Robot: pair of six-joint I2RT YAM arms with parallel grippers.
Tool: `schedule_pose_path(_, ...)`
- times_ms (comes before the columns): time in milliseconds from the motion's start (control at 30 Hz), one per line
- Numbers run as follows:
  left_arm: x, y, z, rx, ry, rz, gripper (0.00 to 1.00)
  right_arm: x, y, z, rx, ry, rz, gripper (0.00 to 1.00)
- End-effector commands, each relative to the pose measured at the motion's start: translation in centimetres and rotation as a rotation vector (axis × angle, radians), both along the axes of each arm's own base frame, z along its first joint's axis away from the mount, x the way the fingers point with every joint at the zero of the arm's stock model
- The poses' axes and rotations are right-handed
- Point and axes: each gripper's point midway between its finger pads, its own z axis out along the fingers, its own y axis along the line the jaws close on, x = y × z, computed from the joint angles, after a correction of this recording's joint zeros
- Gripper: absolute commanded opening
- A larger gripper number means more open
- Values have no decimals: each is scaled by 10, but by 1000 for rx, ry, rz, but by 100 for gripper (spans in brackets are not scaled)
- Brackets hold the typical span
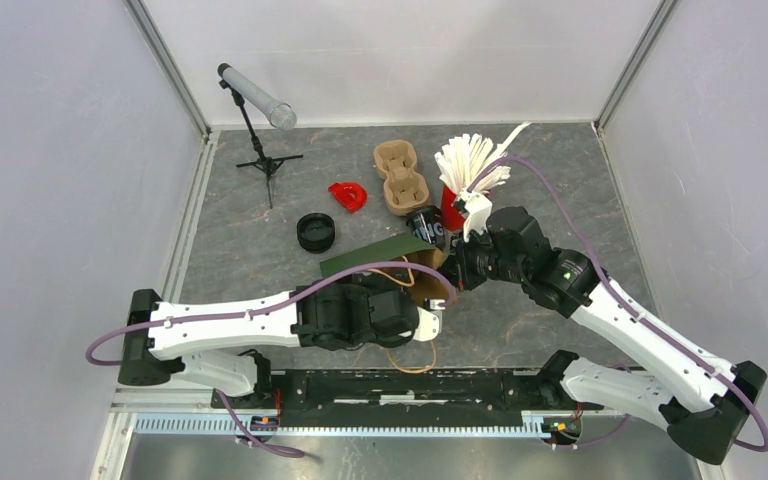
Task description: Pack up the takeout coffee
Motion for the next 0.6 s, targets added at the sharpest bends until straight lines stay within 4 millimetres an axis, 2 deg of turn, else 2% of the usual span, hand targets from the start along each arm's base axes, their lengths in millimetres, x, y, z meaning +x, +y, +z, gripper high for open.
schedule_pose_path(0, 13, -6, 8, -20, -73, -33, 36, 0, 7, 6, 31, -23, 44, 0)
schedule_pose_path(200, 19, -9, -2, 0, -34, -34, 36, 0, 10, 6, 29, -25, 66, 0)
schedule_pose_path(333, 29, -6, 1, -46, 11, 33, 36, 1, 11, 6, 27, -25, 67, 0)
schedule_pose_path(433, 30, 1, -7, 8, 28, 45, 36, 0, 11, 4, 30, -27, 68, 0)
schedule_pose_path(567, 29, 0, -2, 19, 69, 91, 36, 0, 11, -1, 16, -24, 77, 0)
